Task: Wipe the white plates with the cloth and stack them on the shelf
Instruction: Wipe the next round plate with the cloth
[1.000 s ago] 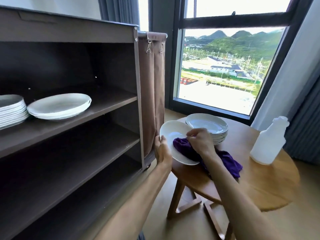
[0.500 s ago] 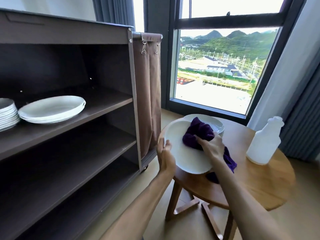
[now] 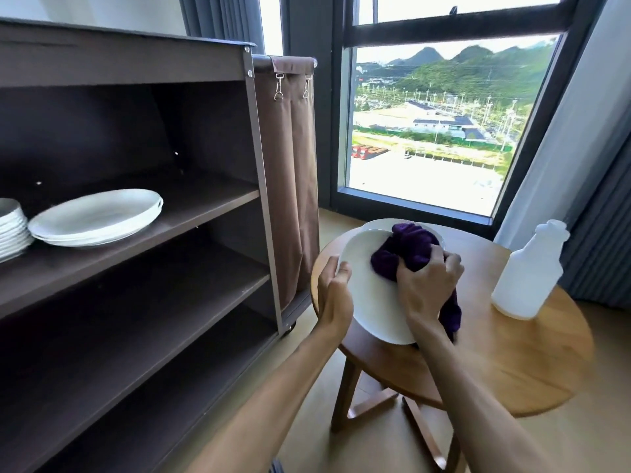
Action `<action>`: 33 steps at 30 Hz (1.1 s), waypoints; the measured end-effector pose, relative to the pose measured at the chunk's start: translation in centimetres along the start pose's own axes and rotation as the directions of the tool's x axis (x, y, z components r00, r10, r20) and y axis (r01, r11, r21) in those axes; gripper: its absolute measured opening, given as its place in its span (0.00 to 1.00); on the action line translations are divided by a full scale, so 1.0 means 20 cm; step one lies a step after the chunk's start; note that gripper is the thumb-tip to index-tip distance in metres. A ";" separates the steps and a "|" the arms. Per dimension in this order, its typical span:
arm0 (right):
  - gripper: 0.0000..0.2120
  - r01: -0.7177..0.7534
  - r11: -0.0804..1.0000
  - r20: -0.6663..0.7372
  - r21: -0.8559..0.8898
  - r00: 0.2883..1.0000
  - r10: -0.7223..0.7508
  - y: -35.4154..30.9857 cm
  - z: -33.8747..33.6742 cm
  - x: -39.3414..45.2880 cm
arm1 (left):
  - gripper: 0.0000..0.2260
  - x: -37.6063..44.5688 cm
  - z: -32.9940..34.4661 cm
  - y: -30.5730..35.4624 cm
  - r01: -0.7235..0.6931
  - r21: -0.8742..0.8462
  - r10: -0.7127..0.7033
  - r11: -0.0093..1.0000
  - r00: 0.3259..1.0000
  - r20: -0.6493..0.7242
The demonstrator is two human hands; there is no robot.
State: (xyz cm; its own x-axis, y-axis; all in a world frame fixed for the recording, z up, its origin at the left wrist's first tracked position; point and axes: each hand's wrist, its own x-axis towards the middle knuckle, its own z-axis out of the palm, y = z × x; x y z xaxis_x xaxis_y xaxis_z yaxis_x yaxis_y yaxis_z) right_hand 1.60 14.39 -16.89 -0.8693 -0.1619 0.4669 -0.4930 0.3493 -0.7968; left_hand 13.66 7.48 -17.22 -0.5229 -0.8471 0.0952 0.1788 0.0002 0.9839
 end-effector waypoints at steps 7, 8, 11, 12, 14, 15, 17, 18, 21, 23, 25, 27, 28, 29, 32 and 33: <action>0.06 0.178 0.935 0.108 0.308 0.969 -0.220 -0.15 0.02 -0.09 | 0.13 0.00 0.09 0.08 -0.114 0.099 0.111 0.989 0.993 0.034; 0.05 0.136 0.929 0.175 0.343 0.963 -0.206 -0.14 -0.01 -0.08 | 0.13 0.03 0.10 0.10 -0.128 0.124 0.125 0.984 0.992 0.030; 0.09 0.068 0.953 0.394 0.295 0.900 -0.186 -0.09 -0.04 -0.06 | 0.15 0.12 0.07 0.15 -0.122 0.111 0.124 0.986 0.992 -0.013; 0.11 0.030 0.971 0.473 0.237 0.869 -0.143 -0.08 -0.05 -0.06 | 0.16 0.14 0.07 0.16 -0.121 0.099 0.125 0.988 0.991 -0.041; 0.12 -0.065 0.995 0.587 0.080 0.809 0.006 -0.05 -0.05 -0.04 | 0.20 0.17 0.06 0.17 -0.149 0.118 0.158 0.982 0.985 -0.073; 0.11 -0.091 0.996 0.601 -0.006 0.795 0.076 -0.03 -0.05 -0.03 | 0.21 0.16 0.06 0.17 -0.166 0.127 0.175 0.978 0.983 -0.062; 0.08 -0.101 0.987 0.509 -0.126 0.847 0.152 -0.01 -0.04 0.01 | 0.19 0.15 0.05 0.15 -0.173 0.108 0.179 0.979 0.983 -0.047; 0.07 -0.099 0.984 0.406 -0.150 0.901 0.153 0.00 -0.04 0.03 | 0.18 0.14 0.05 0.15 -0.167 0.083 0.172 0.982 0.984 -0.052; 0.13 -0.149 0.981 0.120 -0.128 0.979 0.165 -0.02 -0.04 0.11 | 0.18 0.12 0.05 0.11 -0.122 0.080 0.123 0.989 0.992 -0.010; 0.15 -0.158 0.985 0.076 -0.068 0.984 0.163 -0.08 -0.02 0.18 | 0.19 0.08 0.08 0.07 -0.115 0.121 0.108 0.986 0.992 0.064; 0.12 -0.142 0.990 0.114 0.018 0.984 0.139 -0.16 0.00 0.20 | 0.19 0.06 0.11 0.06 -0.080 0.125 0.066 0.989 0.991 0.113; 0.07 -0.089 0.990 0.204 0.108 0.977 0.065 -0.22 0.01 0.18 | 0.18 0.05 0.13 0.09 -0.046 0.089 0.037 0.995 0.995 0.097; 0.07 -0.065 0.986 0.275 0.155 0.961 0.020 -0.23 0.01 0.15 | 0.18 0.06 0.14 0.10 -0.036 0.064 0.030 0.997 0.996 0.083; 0.07 -0.047 0.979 0.347 0.198 0.938 -0.025 -0.24 0.00 0.13 | 0.19 0.08 0.13 0.10 -0.040 0.047 0.037 0.998 0.997 0.062; 0.07 -0.060 0.973 0.576 0.223 0.813 -0.082 -0.24 -0.07 0.09 | 0.24 0.12 0.10 0.15 -0.048 0.046 0.048 0.998 0.999 -0.004; 0.07 -0.075 0.978 0.640 0.193 0.766 -0.067 -0.25 -0.09 0.09 | 0.26 0.12 0.09 0.15 -0.038 0.058 0.039 0.998 0.999 -0.013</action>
State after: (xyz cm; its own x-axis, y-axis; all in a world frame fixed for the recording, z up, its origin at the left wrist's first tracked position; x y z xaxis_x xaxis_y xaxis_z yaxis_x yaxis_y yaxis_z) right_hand 2.54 13.97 -11.45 -0.6543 -0.7379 0.1656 -0.4235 0.1762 -0.8886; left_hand 11.42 6.49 -13.67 -0.5047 -0.8532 0.1317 0.1501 0.0635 0.9866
